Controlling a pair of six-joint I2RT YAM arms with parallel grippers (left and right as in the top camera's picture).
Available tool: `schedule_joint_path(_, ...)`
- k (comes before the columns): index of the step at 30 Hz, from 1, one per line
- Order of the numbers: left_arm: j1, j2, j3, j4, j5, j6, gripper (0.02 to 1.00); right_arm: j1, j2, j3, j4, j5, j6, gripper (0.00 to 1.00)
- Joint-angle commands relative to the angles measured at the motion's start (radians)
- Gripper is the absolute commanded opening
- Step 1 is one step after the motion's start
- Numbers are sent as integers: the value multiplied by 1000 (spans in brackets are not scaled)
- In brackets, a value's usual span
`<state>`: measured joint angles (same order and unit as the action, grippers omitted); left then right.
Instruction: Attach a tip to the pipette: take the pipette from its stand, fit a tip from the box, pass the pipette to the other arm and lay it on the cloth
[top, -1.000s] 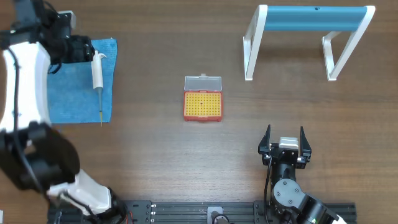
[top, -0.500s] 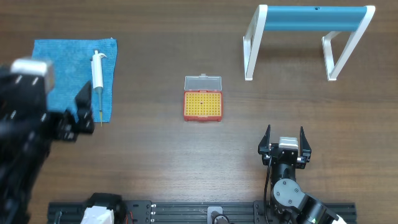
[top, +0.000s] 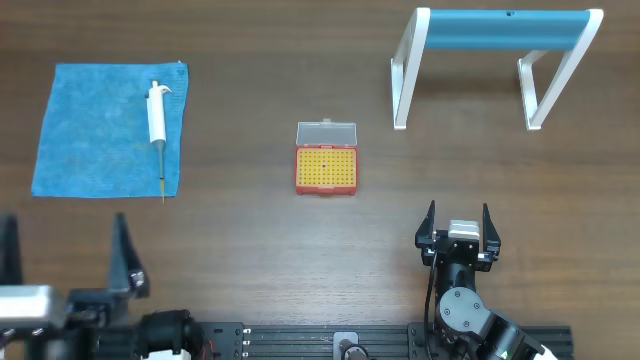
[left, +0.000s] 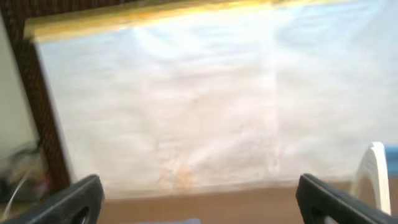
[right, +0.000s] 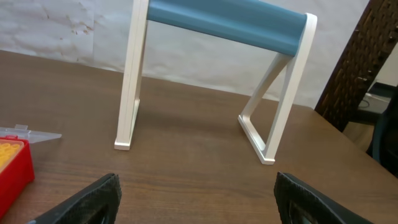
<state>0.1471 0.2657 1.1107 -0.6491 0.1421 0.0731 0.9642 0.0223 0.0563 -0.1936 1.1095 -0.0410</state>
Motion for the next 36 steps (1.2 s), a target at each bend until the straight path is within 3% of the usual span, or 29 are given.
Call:
schedule_joint_path(1,3,-127,-335,313,179,-13,998,5,-2,-6,0,16,15,809)
schedule_joint_path(7,2,-236,-750,767,275,-13,998,5,-2,-6,0,16,15,809)
schedule_joint_path(12,-2,-262,-881,866,274,-13,1000,5,-2,-6,0,16,15,809)
schedule_joint_path(15,-70,-262,-997,974,273,114,998,5,-2,-6,0,16,15,809)
schedule_joint_path(18,-76,-262,-1098,1081,261,119,998,5,-2,-6,0,16,15,809)
schedule_joint_path(20,-77,-262,-1105,1040,250,120,998,5,-2,-6,1,16,15,809)
schedule_joint_path(24,-77,-262,-1105,953,120,69,998,5,-2,-6,0,16,15,809)
schedule_joint_path(26,-77,-262,-1105,887,-18,-35,998,5,-2,-6,0,16,15,809)
schedule_joint_path(29,-77,-262,-1105,800,-76,-64,998,5,-2,-6,0,16,15,809)
schedule_joint_path(32,-79,-262,-1105,670,-208,-195,998,5,-2,-6,0,16,15,809)
schedule_joint_path(36,-118,-262,-1105,597,-260,-188,998,5,-2,-6,0,16,15,809)
